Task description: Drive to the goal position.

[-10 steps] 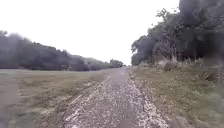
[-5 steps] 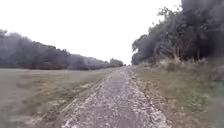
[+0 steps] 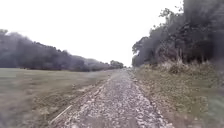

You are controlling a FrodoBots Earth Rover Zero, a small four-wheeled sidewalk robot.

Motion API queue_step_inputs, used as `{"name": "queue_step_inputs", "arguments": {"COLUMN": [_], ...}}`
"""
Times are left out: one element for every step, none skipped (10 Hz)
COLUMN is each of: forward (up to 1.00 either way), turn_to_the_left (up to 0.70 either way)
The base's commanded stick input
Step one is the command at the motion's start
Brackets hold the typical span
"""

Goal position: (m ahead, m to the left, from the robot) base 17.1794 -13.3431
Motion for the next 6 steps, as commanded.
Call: {"name": "queue_step_inputs", "arguments": {"forward": [0.60, 0.60, 0.60, 0.60, 0.60, 0.60], "turn_to_the_left": [0.01, 0.01, 0.01, 0.01, 0.01, 0.01]}}
